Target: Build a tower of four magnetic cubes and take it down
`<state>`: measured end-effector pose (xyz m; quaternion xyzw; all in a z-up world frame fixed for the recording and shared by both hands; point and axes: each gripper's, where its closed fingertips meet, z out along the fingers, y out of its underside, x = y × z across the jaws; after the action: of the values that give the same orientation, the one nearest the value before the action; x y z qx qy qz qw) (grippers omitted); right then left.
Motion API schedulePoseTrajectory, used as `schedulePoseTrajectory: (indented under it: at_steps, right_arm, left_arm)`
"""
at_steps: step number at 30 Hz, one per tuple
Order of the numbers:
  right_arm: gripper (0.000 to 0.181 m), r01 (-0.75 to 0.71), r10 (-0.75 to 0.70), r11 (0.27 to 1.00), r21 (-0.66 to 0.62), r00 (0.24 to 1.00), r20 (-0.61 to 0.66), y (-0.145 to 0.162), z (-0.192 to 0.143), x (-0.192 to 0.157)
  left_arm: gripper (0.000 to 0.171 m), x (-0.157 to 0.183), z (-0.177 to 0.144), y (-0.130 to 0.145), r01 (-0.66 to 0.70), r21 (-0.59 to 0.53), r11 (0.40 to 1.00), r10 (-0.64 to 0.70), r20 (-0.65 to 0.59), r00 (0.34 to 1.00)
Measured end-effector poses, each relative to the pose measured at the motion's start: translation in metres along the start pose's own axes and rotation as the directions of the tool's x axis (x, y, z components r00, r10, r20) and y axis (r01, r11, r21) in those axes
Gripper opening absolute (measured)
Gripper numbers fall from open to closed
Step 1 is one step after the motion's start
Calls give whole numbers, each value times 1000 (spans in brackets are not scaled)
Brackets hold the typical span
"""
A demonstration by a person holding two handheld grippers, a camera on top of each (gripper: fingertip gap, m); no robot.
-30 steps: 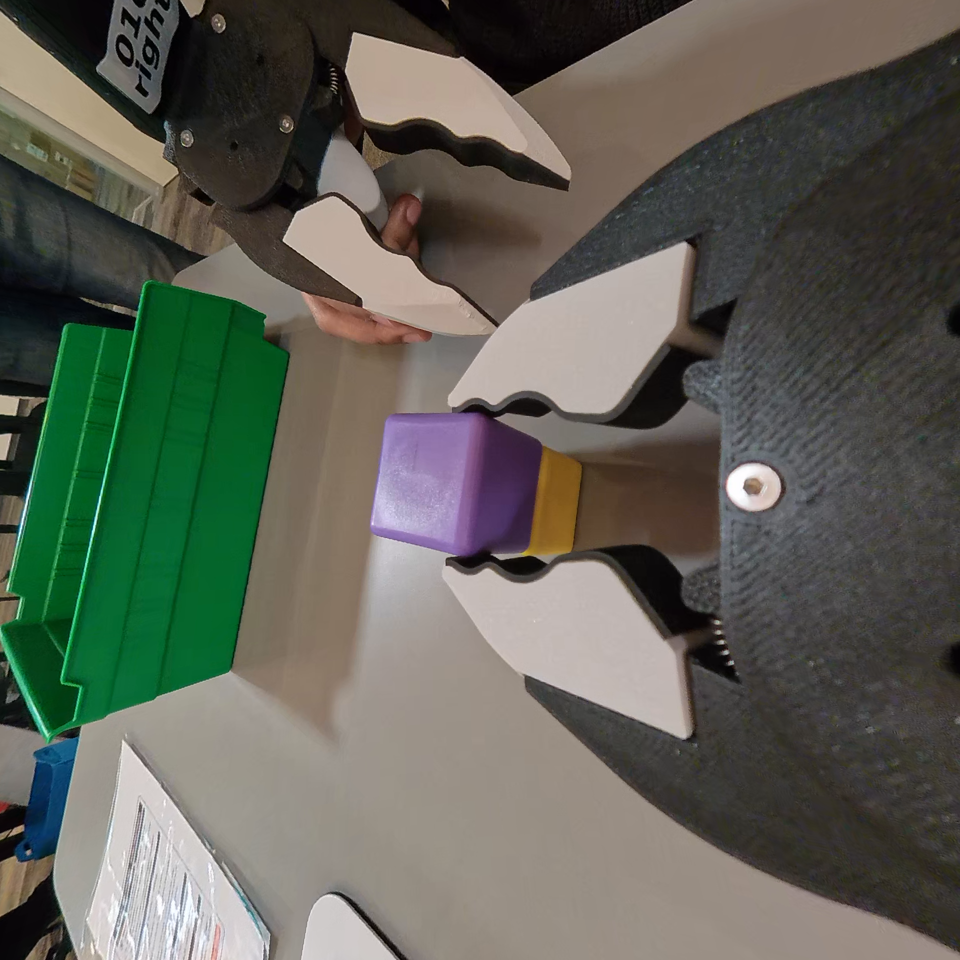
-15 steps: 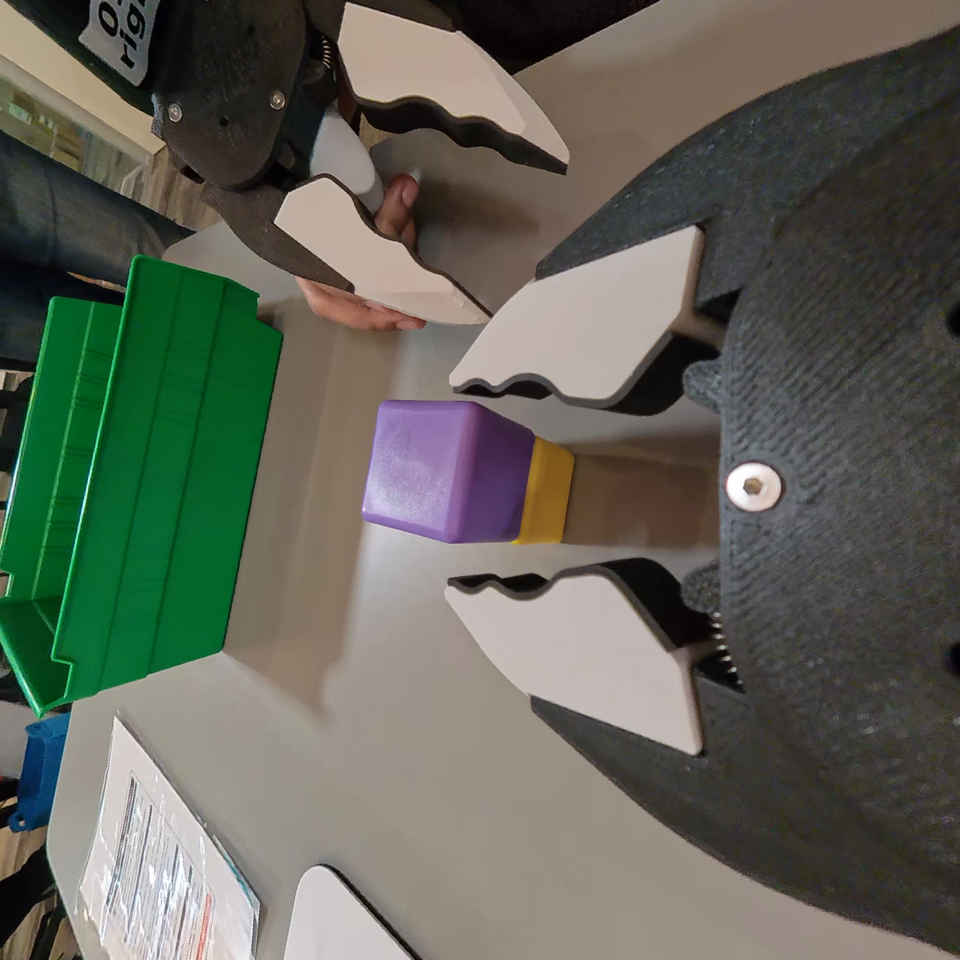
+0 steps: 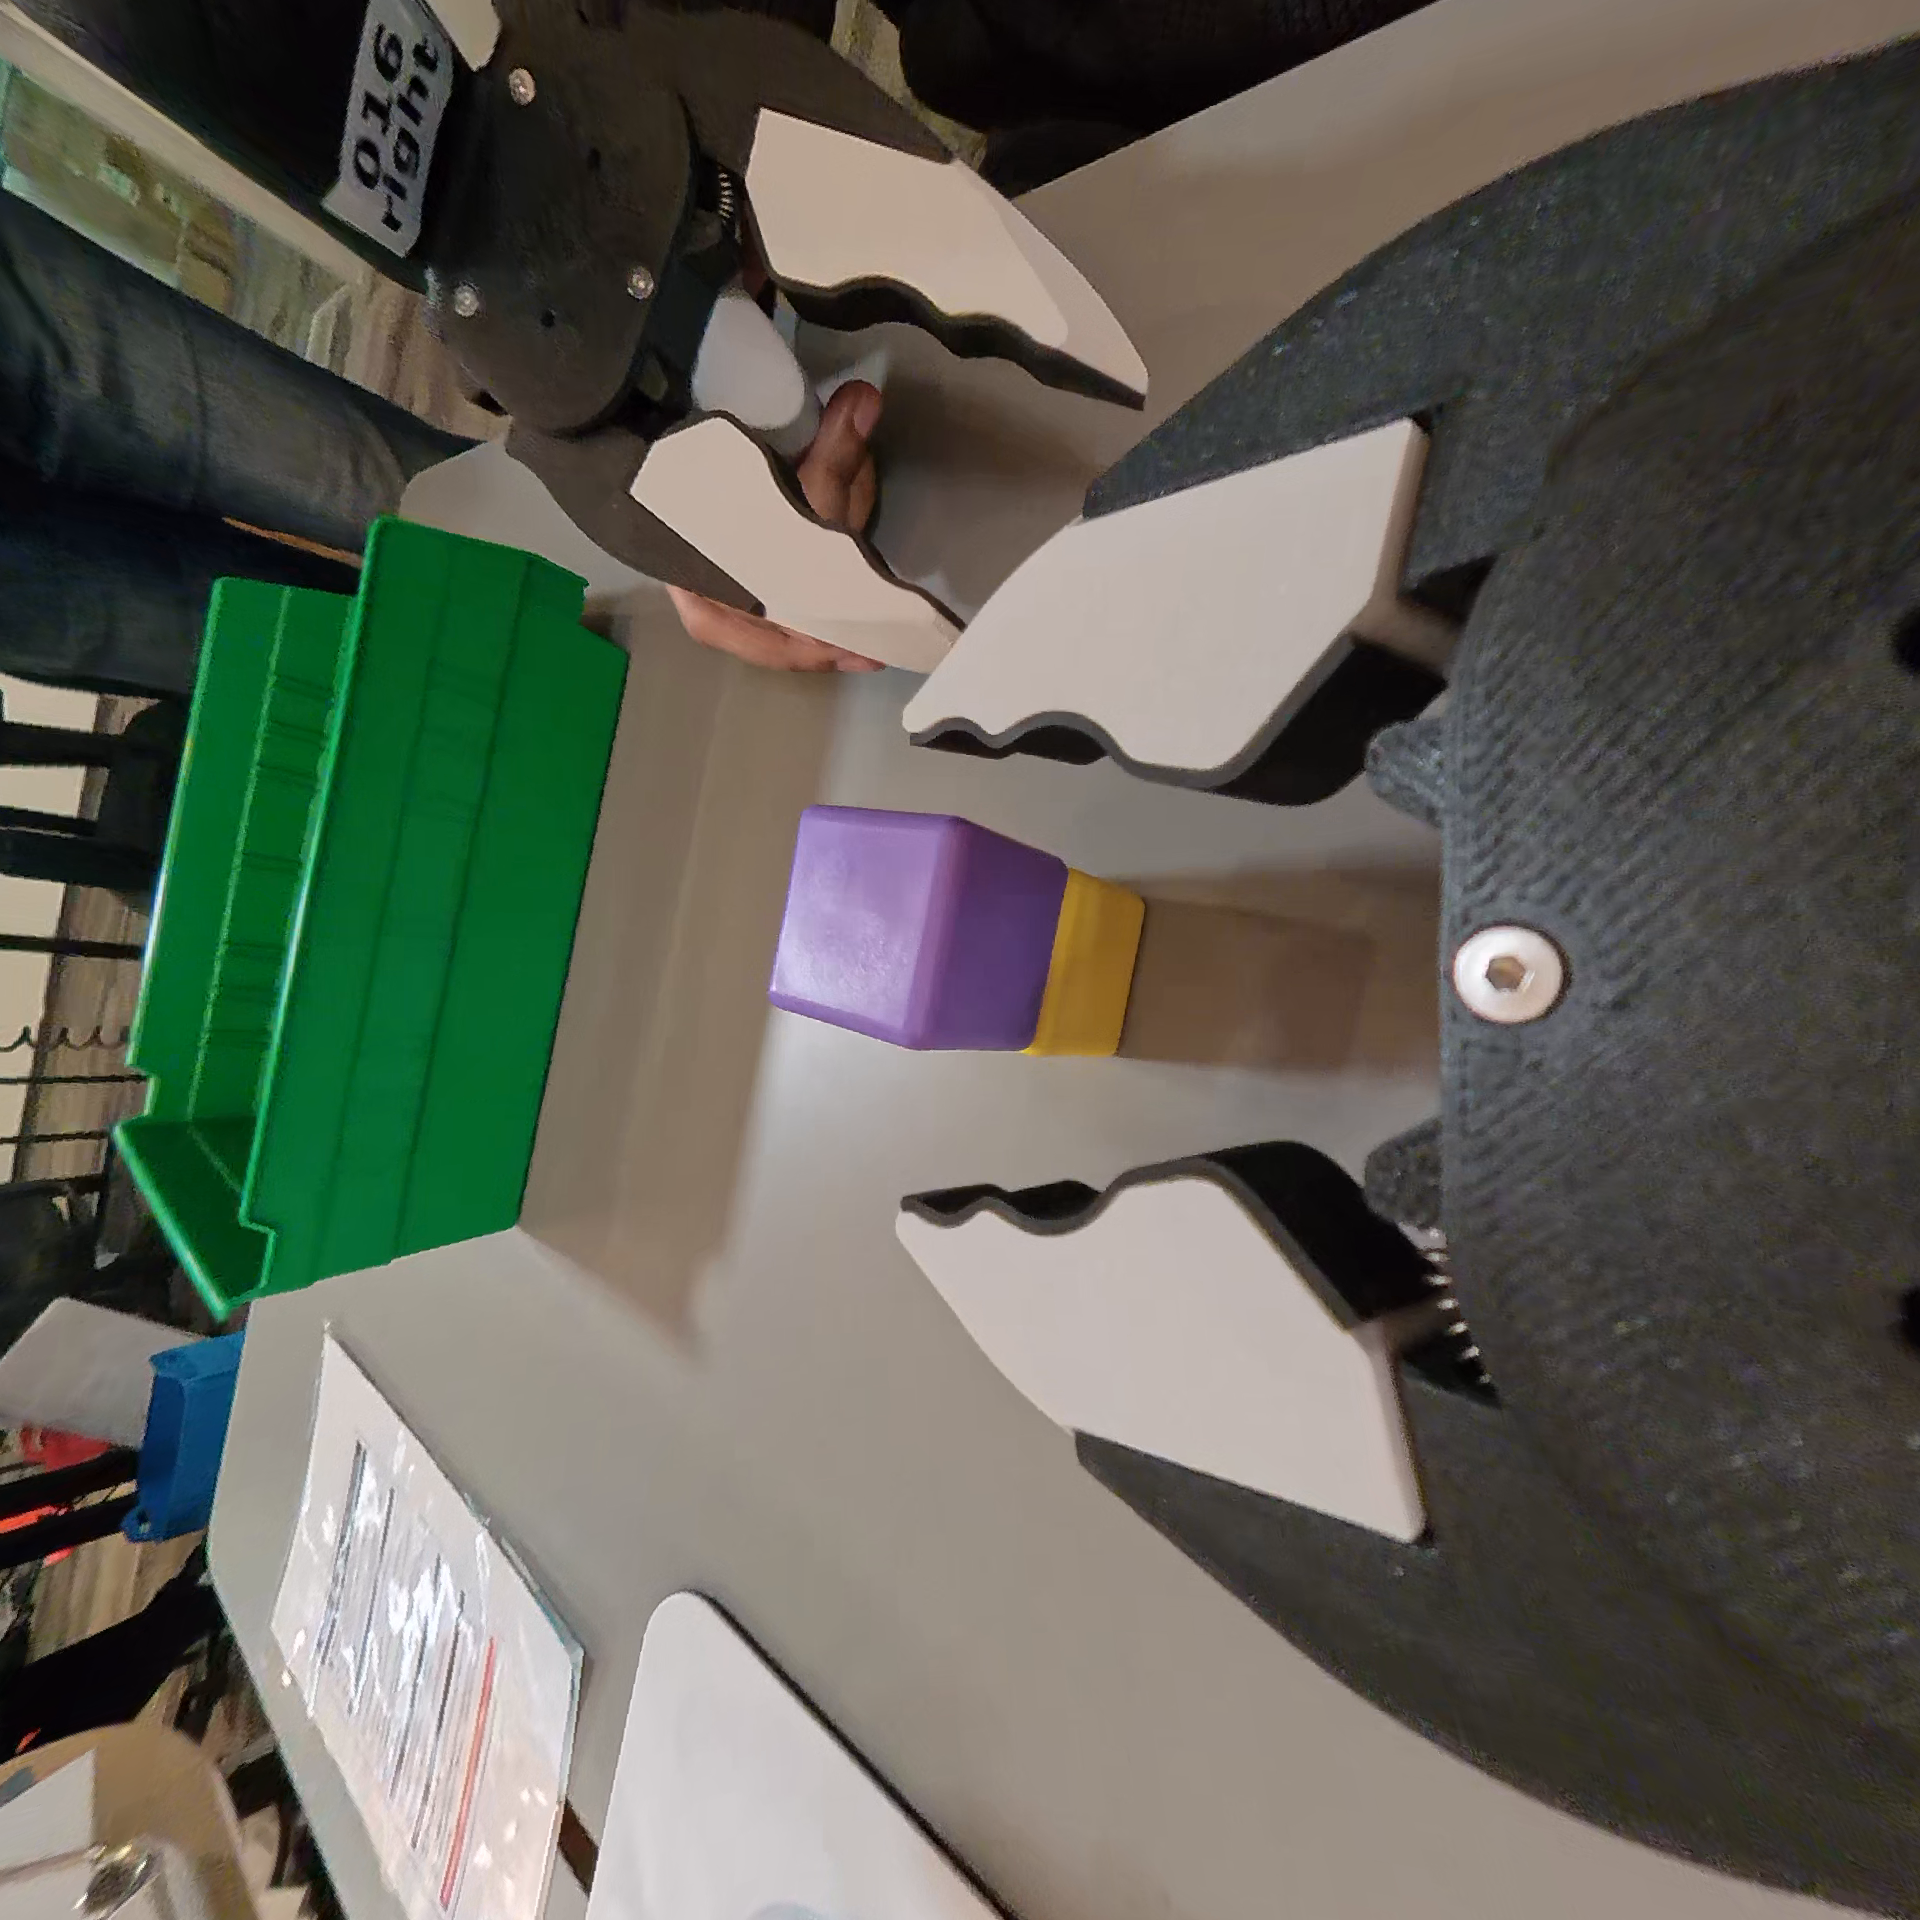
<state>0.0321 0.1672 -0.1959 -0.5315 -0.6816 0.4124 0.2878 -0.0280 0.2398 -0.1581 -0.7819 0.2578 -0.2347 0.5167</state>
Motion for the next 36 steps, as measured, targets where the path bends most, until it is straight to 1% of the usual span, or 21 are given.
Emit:
schedulePoseTrajectory:
  at_steps: [3,7,10,12,14,16,17,18,20,21,22,24,25,26,27,28,30,31,32,33,36]
  right_arm:
    - [58,-4,4,1000,-1,1000,-3,0,0,1]
    - [58,-6,6,1000,1,1000,-7,0,0,1]
    - [58,4,-4,1000,-4,1000,-13,1,0,0]
    - [58,15,-15,1000,-14,1000,-18,2,0,-1]
    - [59,21,-22,999,-30,1000,-22,4,2,-1]
    - [59,24,-25,999,-37,999,-26,4,3,-1]
    - [59,27,-28,999,-34,999,-29,4,2,-1]
    - [59,30,-30,999,-31,999,-30,4,2,-1]
    - [59,32,-33,999,-32,999,-32,4,1,-2]
    - [59,30,-31,999,-36,999,-32,5,2,-1]
    - [59,24,-25,999,-40,999,-31,5,2,-1]
    - [60,9,-10,999,-44,1000,-29,6,3,0]
    - [60,3,-5,999,-42,1000,-30,6,2,1]
    - [60,2,-3,999,-39,1000,-31,5,2,1]
    - [59,4,-5,999,-37,999,-33,5,2,1]
    - [59,8,-10,999,-38,999,-35,5,2,1]
    - [59,16,-17,999,-50,999,-33,6,3,0]
    - [59,17,-19,998,-59,999,-29,7,4,-1]
    - [60,17,-19,998,-68,1000,-24,8,5,-1]
    - [60,17,-19,997,-72,1000,-21,9,6,-1]
    - [60,20,-22,998,-62,999,-24,8,4,-2]
  left_arm:
    - [81,-2,-9,-11,-3,42,999,1,40,999]
    - [85,-5,-30,-34,0,109,994,-15,130,991]
    - [87,-15,-59,-57,-4,143,990,-36,277,960]
    - [86,-29,-87,-70,-13,158,987,-56,423,905]
    - [86,-42,-123,-81,-20,156,988,-71,557,828]
    - [86,-57,-169,-83,-8,151,988,-100,693,714]
    - [86,-66,-196,-80,2,147,989,-115,765,633]
    - [85,-76,-227,-72,15,138,990,-125,837,533]
    - [84,-97,-291,-44,53,114,992,-125,946,300]
    - [84,-105,-321,-23,93,91,992,-107,976,189]
    - [84,-110,-345,3,155,51,987,-67,992,105]
    - [84,-111,-384,61,330,-48,943,55,998,-13]
    - [84,-108,-402,85,404,-88,911,124,990,-63]
    - [81,-102,-418,103,450,-115,886,182,977,-107]
    - [76,-97,-429,117,476,-123,871,212,968,-137]
    - [70,-92,-435,128,486,-103,868,199,968,-151]
    - [69,-87,-432,147,499,-2,867,83,987,-140]
    - [67,-85,-431,155,528,32,849,40,992,-124]
    - [71,-85,-435,159,546,61,836,23,989,-145]
    - [71,-85,-436,160,552,80,830,7,988,-153]
    - [69,-84,-434,166,583,85,808,-3,990,-139]
